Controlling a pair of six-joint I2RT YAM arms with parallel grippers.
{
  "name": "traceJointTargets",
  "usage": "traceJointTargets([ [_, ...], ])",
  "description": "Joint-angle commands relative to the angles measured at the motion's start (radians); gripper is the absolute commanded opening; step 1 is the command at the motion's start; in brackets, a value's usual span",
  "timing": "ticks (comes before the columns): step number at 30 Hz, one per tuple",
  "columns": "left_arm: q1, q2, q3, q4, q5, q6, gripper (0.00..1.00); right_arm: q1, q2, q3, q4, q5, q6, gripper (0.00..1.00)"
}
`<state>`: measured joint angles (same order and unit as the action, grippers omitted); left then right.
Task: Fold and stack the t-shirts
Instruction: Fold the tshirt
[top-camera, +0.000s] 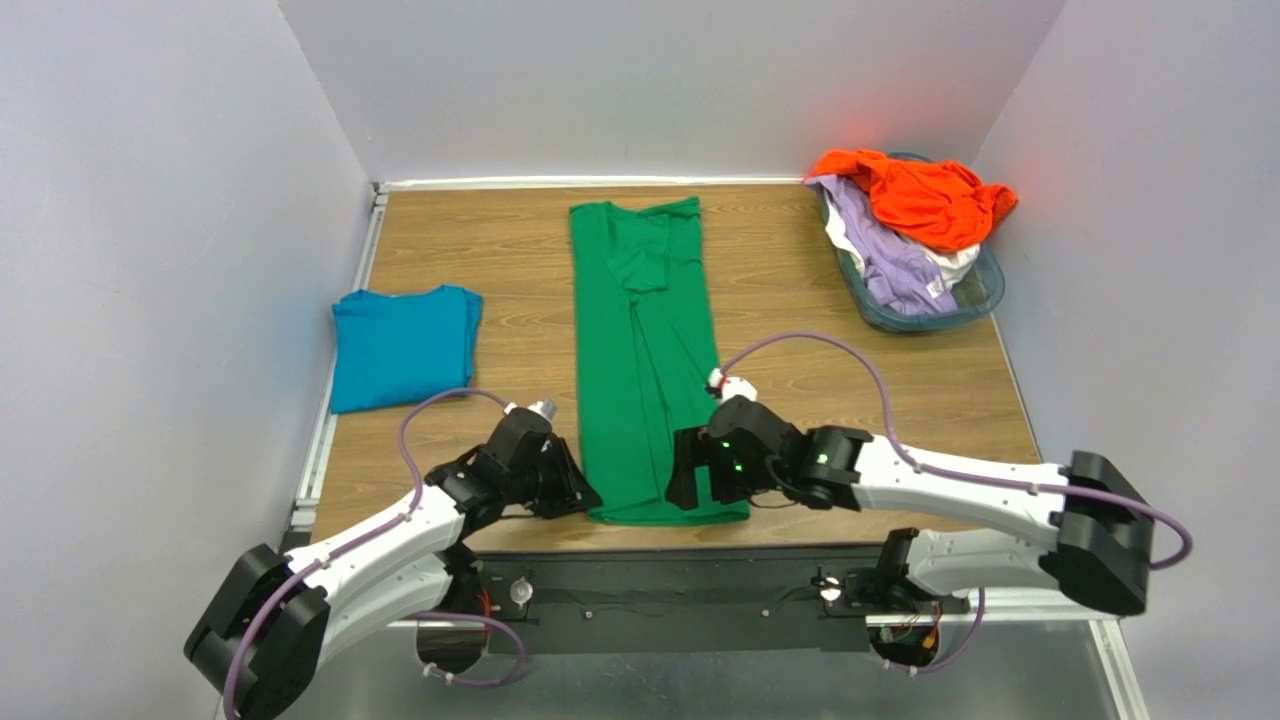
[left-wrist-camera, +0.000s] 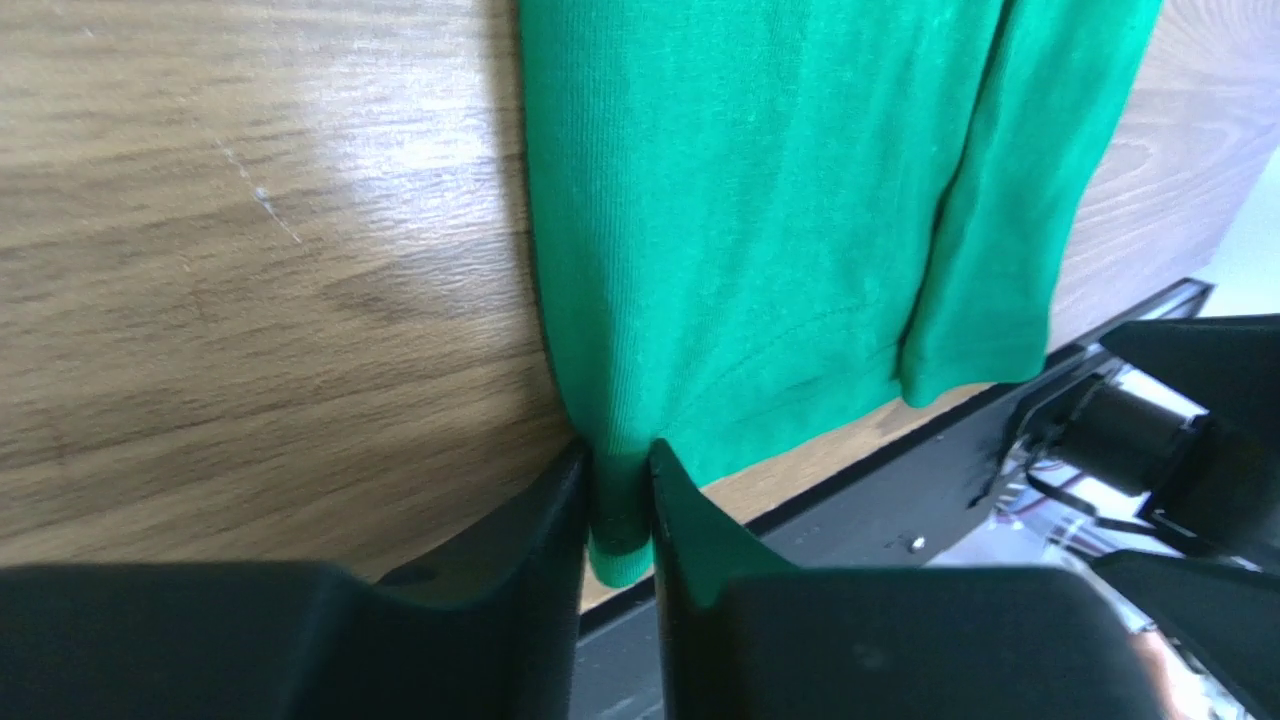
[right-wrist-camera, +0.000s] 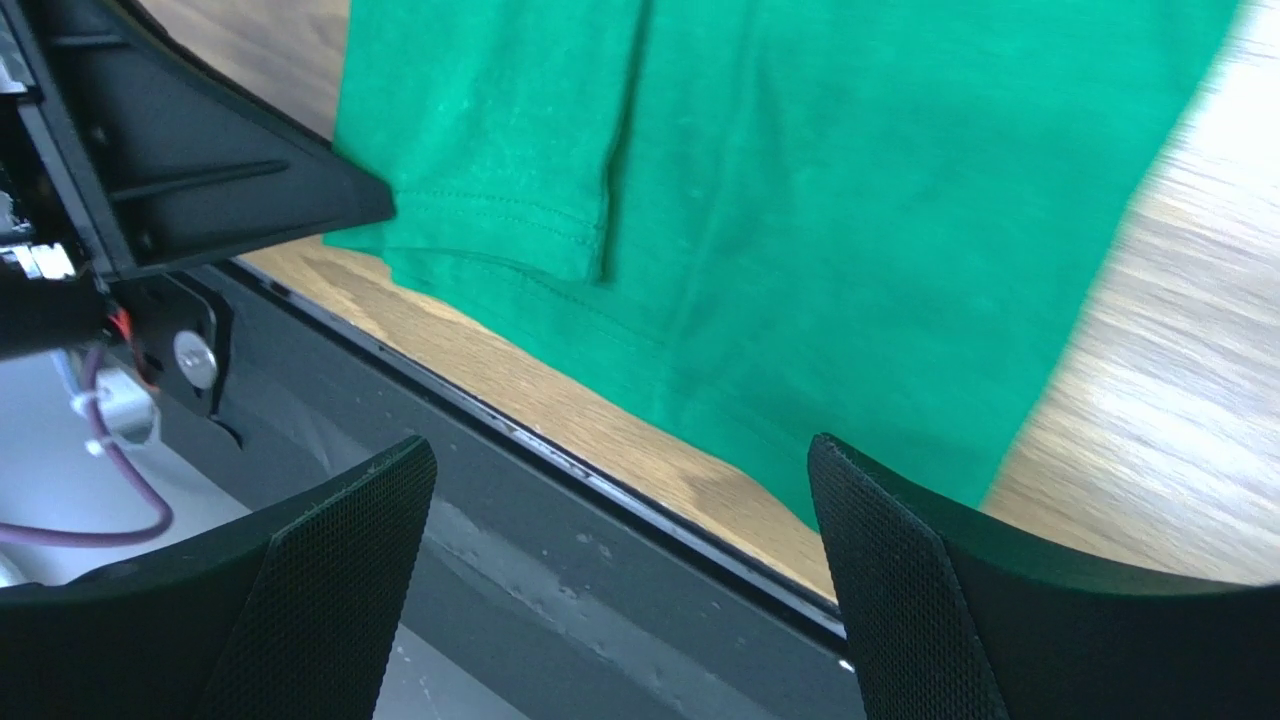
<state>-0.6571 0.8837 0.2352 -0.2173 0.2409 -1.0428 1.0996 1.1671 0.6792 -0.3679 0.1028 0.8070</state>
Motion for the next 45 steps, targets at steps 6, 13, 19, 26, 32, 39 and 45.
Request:
traceJointTargets([
  [6, -0.013, -0.029, -0.022, -0.027, 0.009, 0.004, 0.02, 0.003, 0.169, 0.128, -0.014, -0.012, -0.074, 0.8],
  [13, -0.013, -0.061, -0.031, -0.042, 0.015, 0.001, 0.0, 0.006, 0.255, 0.122, -0.014, -0.037, -0.034, 0.55],
  [19, -0.012, -0.043, -0.024, -0.037, 0.015, 0.013, 0.0, 0.014, 0.33, 0.134, -0.014, -0.028, -0.032, 0.47],
  [26, -0.012, -0.02, -0.016, -0.034, 0.014, 0.023, 0.0, 0.016, 0.362, 0.137, -0.013, -0.012, -0.022, 0.34],
  [32, -0.013, -0.026, -0.016, -0.034, 0.008, 0.02, 0.0, 0.016, 0.367, 0.14, -0.016, -0.021, -0.012, 0.2],
  [39, -0.012, -0.04, -0.022, -0.036, 0.015, 0.021, 0.0, 0.017, 0.312, 0.149, -0.016, -0.052, -0.003, 0.13],
  [45, -0.013, -0.038, -0.022, -0.033, 0.015, 0.023, 0.0, 0.02, 0.26, 0.155, -0.014, -0.097, -0.009, 0.03],
])
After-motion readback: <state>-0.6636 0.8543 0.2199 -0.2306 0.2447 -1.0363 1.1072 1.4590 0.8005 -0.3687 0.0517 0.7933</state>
